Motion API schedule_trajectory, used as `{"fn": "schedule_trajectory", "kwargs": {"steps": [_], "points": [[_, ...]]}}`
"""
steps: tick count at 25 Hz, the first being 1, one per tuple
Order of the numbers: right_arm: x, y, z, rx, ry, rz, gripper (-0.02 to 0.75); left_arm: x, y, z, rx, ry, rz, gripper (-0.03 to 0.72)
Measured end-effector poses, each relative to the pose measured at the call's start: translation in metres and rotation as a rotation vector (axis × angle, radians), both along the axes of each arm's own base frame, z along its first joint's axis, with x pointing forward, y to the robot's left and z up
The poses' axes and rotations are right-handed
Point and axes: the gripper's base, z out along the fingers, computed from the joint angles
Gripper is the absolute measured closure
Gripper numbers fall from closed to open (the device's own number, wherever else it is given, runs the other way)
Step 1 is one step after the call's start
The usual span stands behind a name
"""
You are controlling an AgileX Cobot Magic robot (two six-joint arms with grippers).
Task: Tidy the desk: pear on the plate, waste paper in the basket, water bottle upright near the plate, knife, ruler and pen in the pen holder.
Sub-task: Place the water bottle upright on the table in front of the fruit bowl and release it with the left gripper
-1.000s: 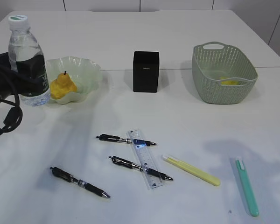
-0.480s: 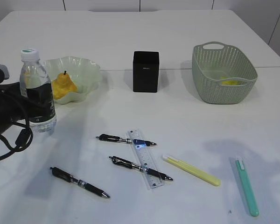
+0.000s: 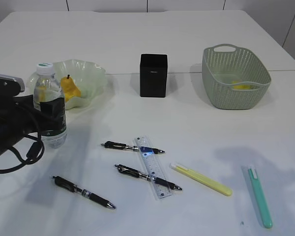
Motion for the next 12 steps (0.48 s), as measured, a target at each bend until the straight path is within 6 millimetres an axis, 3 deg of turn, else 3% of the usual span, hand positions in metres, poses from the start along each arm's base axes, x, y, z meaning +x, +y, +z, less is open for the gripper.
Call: {"fn": "schedule_trajectory", "kwargs": {"steps": [12], "points": [[0.0, 0.0, 0.0, 0.0, -0.004, 0.001, 0.387, 0.024, -0.01, -0.011, 0.011, -0.015, -0.048, 0.302]]}}
